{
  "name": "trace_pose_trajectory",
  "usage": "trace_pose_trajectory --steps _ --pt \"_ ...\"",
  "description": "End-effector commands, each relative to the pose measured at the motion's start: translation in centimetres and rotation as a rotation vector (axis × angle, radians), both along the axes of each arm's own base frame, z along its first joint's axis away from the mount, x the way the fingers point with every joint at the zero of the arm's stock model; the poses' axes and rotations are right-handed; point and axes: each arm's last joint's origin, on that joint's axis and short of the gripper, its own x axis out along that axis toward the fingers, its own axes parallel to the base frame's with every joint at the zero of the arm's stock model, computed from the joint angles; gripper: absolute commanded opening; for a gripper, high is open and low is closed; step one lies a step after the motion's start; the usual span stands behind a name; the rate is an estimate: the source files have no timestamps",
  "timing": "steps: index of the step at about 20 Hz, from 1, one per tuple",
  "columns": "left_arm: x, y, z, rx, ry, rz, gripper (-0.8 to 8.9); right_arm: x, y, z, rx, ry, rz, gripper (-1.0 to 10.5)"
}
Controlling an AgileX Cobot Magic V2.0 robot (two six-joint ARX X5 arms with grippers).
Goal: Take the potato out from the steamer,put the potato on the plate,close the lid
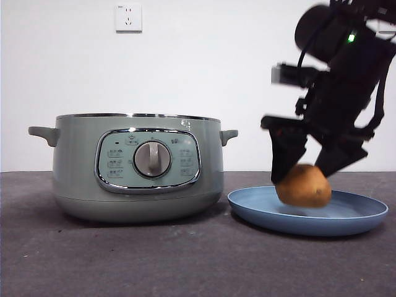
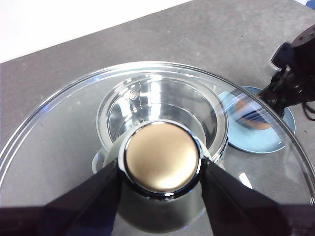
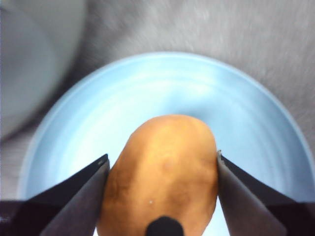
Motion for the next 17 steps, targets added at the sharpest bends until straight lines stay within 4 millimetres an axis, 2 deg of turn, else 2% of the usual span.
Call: trace_pose_trajectory --steps 1,4,5,6,9,10,14,17 --pt "0.1 -0.1 0.7 -0.026 -0.073 -0.034 -0.12 0.2 0.1 -1.4 -0.009 0.041 -0.010 -0.2" --pt "1.1 -0.6 0.8 -0.043 -0.089 -0.068 -0.12 0.3 -0.1 -1.7 -0.011 0.053 -0.020 -0.1" --pt "1.8 -0.9 0.7 -0.042 -0.088 -0.078 -0.12 0.3 -0.2 -1.7 -0.005 0.056 -0.034 0.4" --pt "2.4 -1.2 0.6 -0.039 -0.080 -0.087 -0.12 0.3 -0.3 -1.7 0.000 0.067 -0.048 1.6" --pt "4.8 -2.4 -0.2 -0.011 -0.056 -0.125 -0.12 0.4 -0.6 -1.7 -0.001 0.076 -0.069 6.1" --pt "5.8 -2.8 -0.5 -0.005 -0.049 -0.133 -0.12 0.4 -0.7 -1.7 0.003 0.073 -0.076 6.7" --pt "9.8 -4.9 -2.3 0.017 -0.023 -0.174 -0.12 0.3 -1.0 -0.7 0.016 0.041 -0.087 6.7" --pt "12.6 -6.4 -4.1 0.036 0.017 -0.193 -0.12 -0.3 -1.3 1.7 0.046 -0.032 -0.088 6.7"
